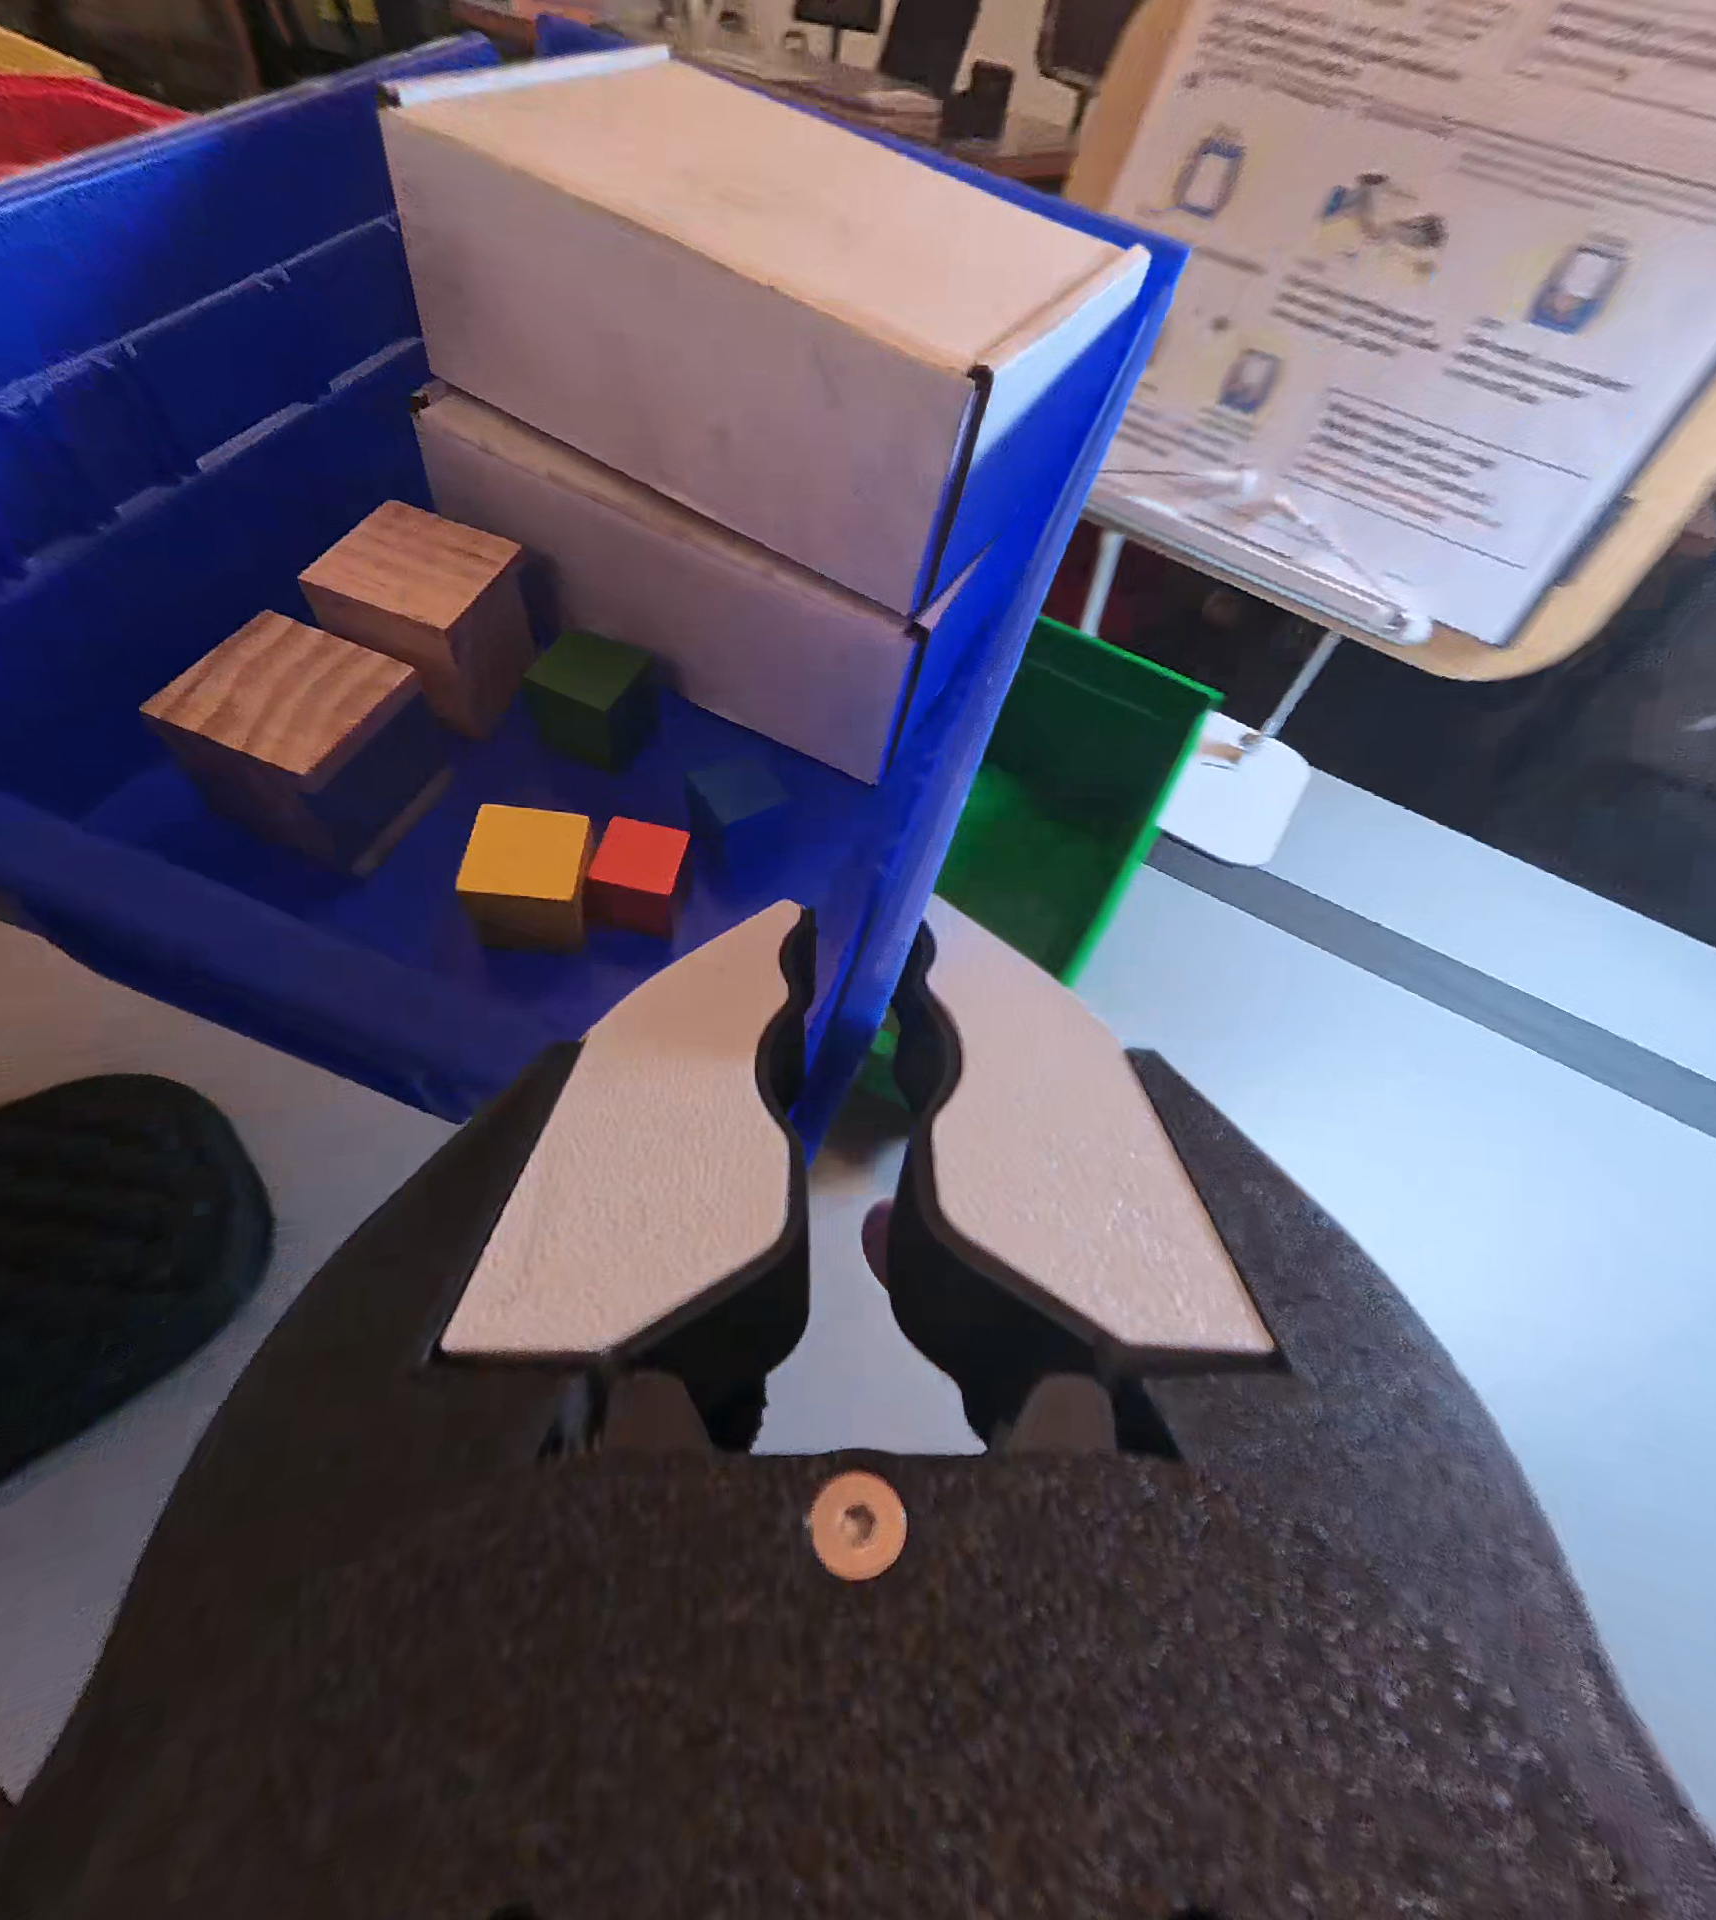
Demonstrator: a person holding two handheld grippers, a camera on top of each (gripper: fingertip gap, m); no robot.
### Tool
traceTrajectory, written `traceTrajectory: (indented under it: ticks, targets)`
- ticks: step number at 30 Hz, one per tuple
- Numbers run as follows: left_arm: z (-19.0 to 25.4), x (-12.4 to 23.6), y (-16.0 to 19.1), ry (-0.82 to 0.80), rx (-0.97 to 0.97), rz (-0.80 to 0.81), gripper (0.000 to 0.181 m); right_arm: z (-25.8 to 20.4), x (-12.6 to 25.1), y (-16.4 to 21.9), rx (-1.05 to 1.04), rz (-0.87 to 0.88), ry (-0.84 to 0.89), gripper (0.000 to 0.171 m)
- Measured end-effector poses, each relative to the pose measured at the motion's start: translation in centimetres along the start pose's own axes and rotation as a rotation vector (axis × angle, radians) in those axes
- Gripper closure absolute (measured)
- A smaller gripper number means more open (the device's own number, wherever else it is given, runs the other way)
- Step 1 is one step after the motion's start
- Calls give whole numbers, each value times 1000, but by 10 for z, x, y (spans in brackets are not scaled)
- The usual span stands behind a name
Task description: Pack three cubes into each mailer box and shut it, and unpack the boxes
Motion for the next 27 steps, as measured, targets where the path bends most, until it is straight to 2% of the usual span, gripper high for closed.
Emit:
traceTrajectory:
  ticks: [7,11,15,20,22,24,27]
  targets:
    - [-100,2,51,-181,69,-152,174,-90,-92,-6,22,-93,-187,158]
    - [-135,-12,95,-249,122,-238,175,-126,-142,15,35,-153,-237,158]
    - [-153,-35,144,-279,198,-304,176,-147,-179,47,42,-198,-274,156]
    - [-159,-57,185,-343,282,-272,177,-155,-202,71,148,-179,-255,153]
    - [-155,-68,192,-265,266,-282,170,-148,-199,76,185,-192,-308,144]
    - [-154,-69,185,-190,246,-222,156,-133,-182,69,210,-149,-344,136]
    - [-161,-54,158,-221,67,-98,140,-102,-159,62,361,-151,-343,121]
Point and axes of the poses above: each gripper's, where its closed fingertips meet, x back along the fingers, y out of its underside, z = x × y across the jaws, the point moved 6 cm from there along x, back along the fingers, and after that the axes turned 3 degrees about -x, right-handed, at the moved point
